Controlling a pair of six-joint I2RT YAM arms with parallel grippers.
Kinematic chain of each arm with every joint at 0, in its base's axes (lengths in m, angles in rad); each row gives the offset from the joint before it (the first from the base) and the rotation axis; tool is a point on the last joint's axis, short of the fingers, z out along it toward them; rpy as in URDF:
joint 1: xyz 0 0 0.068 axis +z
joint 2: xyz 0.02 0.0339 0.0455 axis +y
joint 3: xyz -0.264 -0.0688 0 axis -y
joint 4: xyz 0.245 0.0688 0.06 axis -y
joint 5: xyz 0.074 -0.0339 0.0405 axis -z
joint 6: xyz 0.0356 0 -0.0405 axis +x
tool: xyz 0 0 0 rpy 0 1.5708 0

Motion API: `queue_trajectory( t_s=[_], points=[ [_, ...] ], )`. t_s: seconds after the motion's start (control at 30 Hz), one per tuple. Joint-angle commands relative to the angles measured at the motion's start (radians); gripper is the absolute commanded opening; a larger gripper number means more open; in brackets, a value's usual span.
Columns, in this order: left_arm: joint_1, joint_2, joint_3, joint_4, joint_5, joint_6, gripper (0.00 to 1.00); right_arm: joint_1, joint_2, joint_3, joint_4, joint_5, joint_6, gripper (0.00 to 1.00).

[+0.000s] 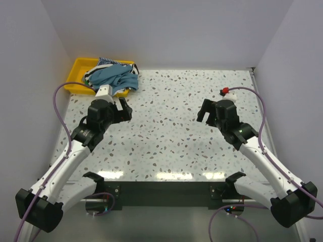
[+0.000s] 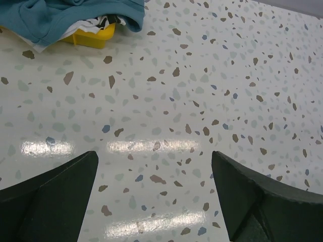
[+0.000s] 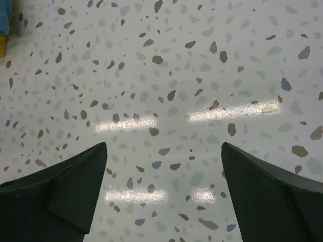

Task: Fold and stack the tank tops
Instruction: Grab the tank top from the pile

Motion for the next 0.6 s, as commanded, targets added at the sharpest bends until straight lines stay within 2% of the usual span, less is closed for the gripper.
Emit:
queue_trajectory(
  t_s=[0.0,0.23,0.37,0.43,0.57],
  points=[
    [0.003,-0.003,0.051,0.0,-0.021,-0.013,0.99,-0.002,-0.018,-0.003,0.016,-0.008,-0.005,0.99],
    [0.005,0.06,0.111,0.01,-0.044,-0.066,0.98,-0.002,-0.029,-0.004,-0.001,0.003,-0.016,0.99],
    [0.015,0.185,0.217,0.026,-0.18,-0.118,0.95,-0.002,-0.038,-0.015,0.01,-0.003,-0.014,0.99],
    [0.061,0.251,0.258,0.042,-0.254,-0.139,0.94,-0.002,-0.029,-0.009,0.016,-0.031,-0.004,0.99],
    [0.184,0.391,0.311,0.117,-0.265,-0.203,0.88,-0.002,-0.011,0.003,0.033,-0.086,0.012,0.99]
  ],
)
